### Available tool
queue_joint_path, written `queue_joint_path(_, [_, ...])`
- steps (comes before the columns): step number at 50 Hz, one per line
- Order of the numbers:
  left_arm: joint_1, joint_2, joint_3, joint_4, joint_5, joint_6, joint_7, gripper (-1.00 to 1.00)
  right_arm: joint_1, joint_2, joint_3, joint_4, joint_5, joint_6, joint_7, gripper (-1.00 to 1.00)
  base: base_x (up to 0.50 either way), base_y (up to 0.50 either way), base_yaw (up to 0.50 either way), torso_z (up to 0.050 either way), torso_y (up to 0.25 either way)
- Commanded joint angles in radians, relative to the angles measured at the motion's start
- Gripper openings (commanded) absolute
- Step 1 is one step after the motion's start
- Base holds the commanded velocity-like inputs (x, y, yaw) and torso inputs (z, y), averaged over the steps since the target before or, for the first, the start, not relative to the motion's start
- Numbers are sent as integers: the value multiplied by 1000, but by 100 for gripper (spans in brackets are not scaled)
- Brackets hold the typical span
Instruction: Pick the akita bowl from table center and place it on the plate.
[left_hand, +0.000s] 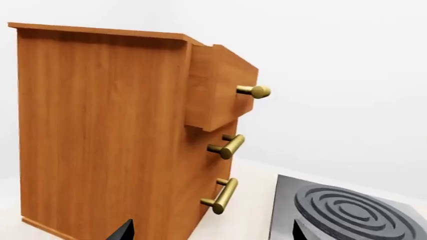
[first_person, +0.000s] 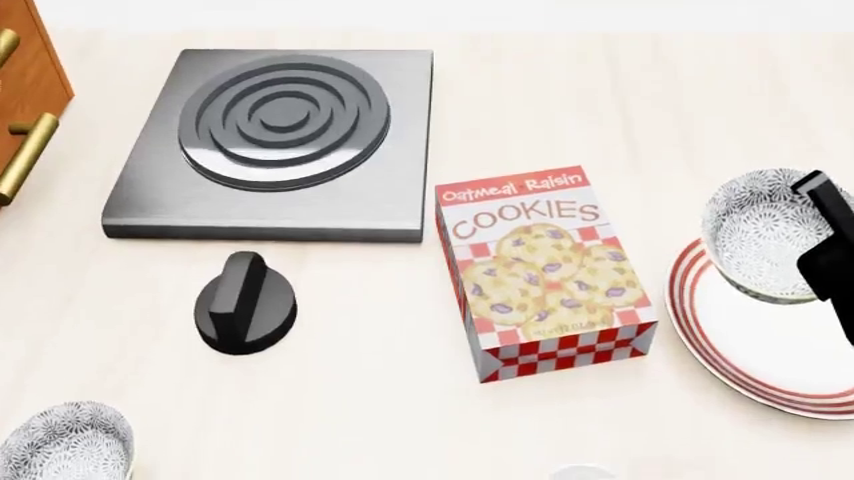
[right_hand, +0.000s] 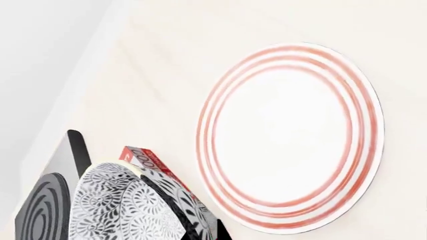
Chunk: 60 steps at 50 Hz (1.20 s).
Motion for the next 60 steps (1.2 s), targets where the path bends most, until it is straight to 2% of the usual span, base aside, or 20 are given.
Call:
queue_joint_path(1, [-5, -3, -2, 1, 0, -6, -14, 100, 1, 18, 15, 9, -5, -35, -35, -100, 0, 0, 0, 0, 0])
queue_joint_path(13, [4, -4, 9, 8, 9, 12, -7, 100, -12, 35, 54, -31, 20, -53, -36, -100, 0, 0, 0, 0, 0])
queue_joint_path(14, [19, -10, 23, 16, 37, 50, 13, 100, -14, 35, 54, -35, 19, -54, -35, -100, 0, 0, 0, 0, -250])
queue_joint_path(17, [19, -3, 4, 28, -24, 20, 9, 100, -11, 35, 48, -33, 16, -54, -41, -100, 0, 0, 0, 0, -250])
queue_joint_path(26, [37, -10, 26, 24, 14, 51, 25, 100, -24, 29, 48, -51, 26, -50, -42, -100, 0, 0, 0, 0, -80])
queue_joint_path(32, [27, -8, 13, 19, -23, 19, 10, 100, -26, 33, 50, -51, 25, -55, -50, -100, 0, 0, 0, 0, -203])
queue_joint_path(60, [12, -23, 12, 14, -27, 10, -4, 100, 35, 28, -61, 206, -183, -233, -332, -100, 0, 0, 0, 0, 0])
